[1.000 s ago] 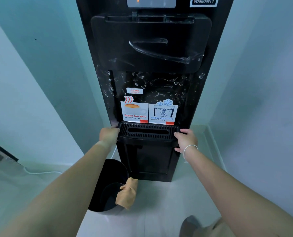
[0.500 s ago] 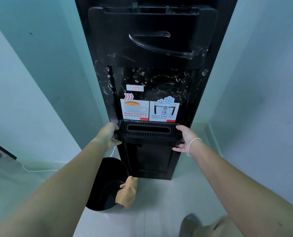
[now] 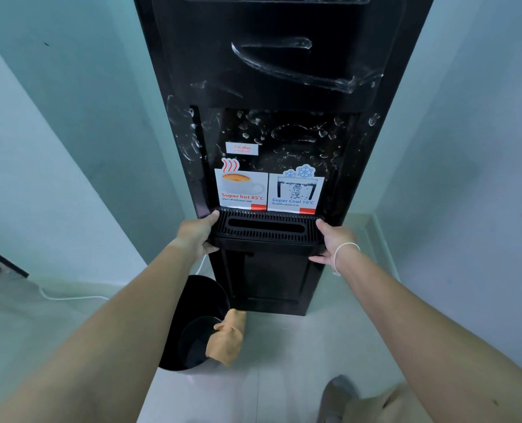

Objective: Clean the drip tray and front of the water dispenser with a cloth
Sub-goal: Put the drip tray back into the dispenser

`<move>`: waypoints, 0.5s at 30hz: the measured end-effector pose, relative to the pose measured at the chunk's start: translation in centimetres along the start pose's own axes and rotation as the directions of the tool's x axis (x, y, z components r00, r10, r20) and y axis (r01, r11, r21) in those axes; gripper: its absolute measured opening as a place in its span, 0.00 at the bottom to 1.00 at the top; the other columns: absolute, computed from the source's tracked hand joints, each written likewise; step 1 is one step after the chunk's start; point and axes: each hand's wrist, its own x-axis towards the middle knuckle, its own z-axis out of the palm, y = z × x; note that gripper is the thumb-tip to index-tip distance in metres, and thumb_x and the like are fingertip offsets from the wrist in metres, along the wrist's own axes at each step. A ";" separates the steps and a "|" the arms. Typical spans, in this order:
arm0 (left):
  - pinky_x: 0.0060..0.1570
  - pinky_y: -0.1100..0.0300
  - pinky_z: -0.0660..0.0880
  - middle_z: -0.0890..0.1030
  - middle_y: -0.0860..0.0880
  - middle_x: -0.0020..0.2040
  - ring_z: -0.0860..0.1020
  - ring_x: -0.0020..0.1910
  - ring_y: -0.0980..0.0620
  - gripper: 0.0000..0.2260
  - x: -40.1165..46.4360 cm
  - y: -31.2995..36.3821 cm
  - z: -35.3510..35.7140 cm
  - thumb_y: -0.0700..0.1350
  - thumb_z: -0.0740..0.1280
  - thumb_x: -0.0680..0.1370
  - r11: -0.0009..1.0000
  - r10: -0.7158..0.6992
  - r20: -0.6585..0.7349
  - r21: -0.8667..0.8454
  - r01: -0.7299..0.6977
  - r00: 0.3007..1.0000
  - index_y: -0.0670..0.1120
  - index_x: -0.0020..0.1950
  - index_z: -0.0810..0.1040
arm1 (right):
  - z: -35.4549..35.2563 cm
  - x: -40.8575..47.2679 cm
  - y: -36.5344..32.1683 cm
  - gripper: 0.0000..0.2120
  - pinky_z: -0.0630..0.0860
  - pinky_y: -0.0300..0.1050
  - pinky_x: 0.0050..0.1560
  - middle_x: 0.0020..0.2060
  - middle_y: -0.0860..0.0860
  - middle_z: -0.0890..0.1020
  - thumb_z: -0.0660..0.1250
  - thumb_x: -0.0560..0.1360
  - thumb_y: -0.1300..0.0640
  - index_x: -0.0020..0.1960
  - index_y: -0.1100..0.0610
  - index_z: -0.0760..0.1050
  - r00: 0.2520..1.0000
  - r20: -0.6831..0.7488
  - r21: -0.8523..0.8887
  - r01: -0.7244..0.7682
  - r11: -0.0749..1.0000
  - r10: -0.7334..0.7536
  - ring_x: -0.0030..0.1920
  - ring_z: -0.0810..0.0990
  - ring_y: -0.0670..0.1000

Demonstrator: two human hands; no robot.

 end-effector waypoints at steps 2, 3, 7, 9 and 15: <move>0.33 0.55 0.75 0.78 0.48 0.36 0.77 0.33 0.52 0.09 0.0 -0.1 0.0 0.47 0.68 0.77 1.000 0.005 0.004 -0.008 -0.005 1.000 0.45 0.40 0.74 | 0.0 0.0 0.1 0.12 0.77 0.54 0.37 0.62 0.58 0.75 0.65 0.75 0.50 0.52 0.57 0.70 1.000 -0.003 -0.007 0.010 1.000 -0.010 0.59 0.75 0.63; 0.35 0.55 0.76 0.79 0.48 0.36 0.78 0.34 0.52 0.08 0.1 -0.3 0.0 0.47 0.68 0.77 1.000 0.010 0.001 -0.011 -0.010 1.000 0.45 0.40 0.74 | 0.0 0.1 0.1 0.12 0.77 0.53 0.37 0.61 0.58 0.75 0.65 0.75 0.50 0.52 0.57 0.70 1.000 -0.007 -0.007 0.014 1.000 -0.014 0.59 0.75 0.63; 0.31 0.59 0.74 0.81 0.50 0.35 0.79 0.34 0.53 0.09 0.2 -1.0 0.1 0.47 0.68 0.77 0.996 0.084 -0.011 -0.030 -0.084 0.996 0.46 0.39 0.76 | -0.1 0.2 0.2 0.10 0.77 0.52 0.34 0.61 0.57 0.75 0.65 0.75 0.49 0.47 0.57 0.70 1.000 -0.021 -0.019 0.022 1.000 -0.023 0.58 0.76 0.63; 0.30 0.60 0.75 0.81 0.51 0.34 0.80 0.34 0.54 0.09 0.2 -1.1 0.0 0.47 0.68 0.77 0.995 0.100 -0.004 -0.027 -0.100 0.995 0.46 0.38 0.76 | -0.2 0.1 0.2 0.10 0.77 0.50 0.32 0.61 0.57 0.76 0.65 0.75 0.49 0.46 0.56 0.71 0.999 -0.021 -0.024 0.028 0.999 -0.028 0.58 0.76 0.63; 0.49 0.55 0.77 0.83 0.47 0.46 0.82 0.45 0.49 0.14 0.0 -1.9 -0.8 0.55 0.67 0.76 0.997 0.072 0.054 0.021 -0.073 0.996 0.44 0.49 0.78 | -0.4 -0.4 1.4 0.23 0.79 0.50 0.36 0.61 0.58 0.76 0.63 0.74 0.43 0.59 0.60 0.71 0.998 -0.034 0.066 0.050 0.997 -0.048 0.56 0.77 0.62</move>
